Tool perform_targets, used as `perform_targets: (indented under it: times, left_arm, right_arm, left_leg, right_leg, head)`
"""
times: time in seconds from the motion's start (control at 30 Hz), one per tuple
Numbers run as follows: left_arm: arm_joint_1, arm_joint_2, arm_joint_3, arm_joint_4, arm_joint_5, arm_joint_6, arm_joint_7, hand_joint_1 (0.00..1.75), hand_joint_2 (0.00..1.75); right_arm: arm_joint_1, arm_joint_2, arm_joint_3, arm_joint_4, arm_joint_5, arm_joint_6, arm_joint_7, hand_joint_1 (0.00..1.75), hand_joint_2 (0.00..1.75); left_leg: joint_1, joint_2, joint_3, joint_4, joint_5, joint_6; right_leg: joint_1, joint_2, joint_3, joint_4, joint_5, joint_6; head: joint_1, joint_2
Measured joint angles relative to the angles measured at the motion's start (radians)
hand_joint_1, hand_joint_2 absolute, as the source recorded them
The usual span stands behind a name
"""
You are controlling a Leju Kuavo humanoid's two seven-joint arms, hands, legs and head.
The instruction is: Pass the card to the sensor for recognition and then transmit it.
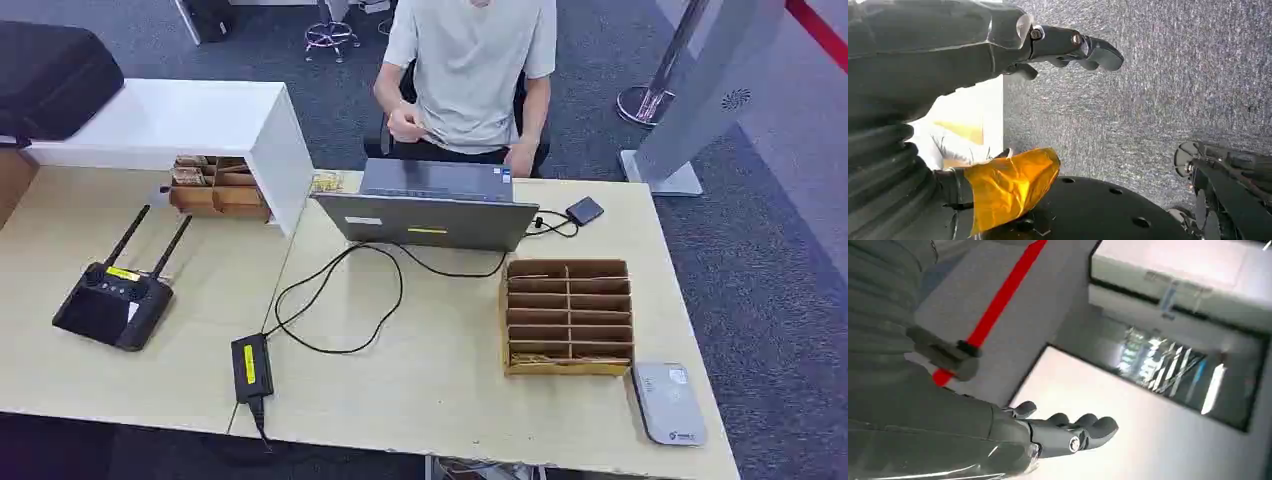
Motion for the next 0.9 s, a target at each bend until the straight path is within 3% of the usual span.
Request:
perform_targets:
  times: [0.13, 0.23, 0.4, 0.53, 0.73, 0.9]
  left_arm:
    - [0.0, 0.0, 0.001, 0.0, 0.0, 0.001, 0.0, 0.0, 1.75]
    - [0.0, -0.001, 0.009, 0.0, 0.0, 0.0, -0.004, 0.0, 1.75]
    - [0.0, -0.002, 0.015, 0.0, 0.0, 0.0, -0.005, 0.0, 1.75]
    - [0.0, -0.002, 0.015, 0.0, -0.006, -0.001, -0.005, 0.0, 1.75]
    - [0.0, -0.001, 0.015, 0.0, -0.016, -0.003, -0.004, 0.0, 1.75]
    - [-0.003, -0.001, 0.015, 0.0, -0.032, -0.008, 0.008, 0.0, 1.75]
  right_arm:
    - [0.028, 0.0, 0.123, -0.222, 0.025, -0.009, 0.069, 0.0, 1.75]
    - [0.044, -0.009, 0.212, -0.333, 0.044, -0.024, 0.082, 0.0, 1.75]
    - [0.063, -0.038, 0.301, -0.424, 0.063, -0.023, 0.073, 0.0, 1.75]
    - [0.049, -0.095, 0.399, -0.465, 0.146, -0.025, 0.091, 0.0, 1.75]
    - [-0.122, -0.162, 0.667, -0.449, 0.324, -0.041, 0.128, 0.0, 1.75]
    - [-0.375, -0.159, 1.011, -0.371, 0.542, -0.035, 0.138, 0.0, 1.75]
  left_leg:
    - [0.001, 0.0, 0.001, 0.0, 0.001, -0.001]
    - [0.0, 0.0, 0.0, 0.0, 0.001, -0.001]
    - [0.0, -0.001, -0.001, 0.0, 0.001, 0.0]
    - [0.0, 0.0, -0.002, 0.0, 0.001, 0.0]
    - [0.001, 0.0, -0.002, 0.0, 0.002, 0.0]
    - [0.001, 0.002, 0.0, 0.0, 0.004, -0.002]
  right_leg:
    - [0.0, 0.0, 0.0, 0.0, 0.0, 0.0]
    - [0.0, 0.0, 0.0, 0.0, 0.0, 0.0]
    - [0.0, -0.002, 0.0, 0.0, 0.0, 0.0]
    - [0.0, 0.001, 0.0, 0.0, 0.0, 0.0]
    - [0.0, -0.001, 0.001, 0.001, 0.001, 0.0]
    - [0.001, 0.003, 0.0, 0.001, 0.003, 0.0]
  head:
    - [0.0, 0.0]
    - [0.0, 0.0]
    - [0.001, 0.0]
    - [0.0, 0.0]
    - [0.001, 0.0]
    - [0.0, 0.0]
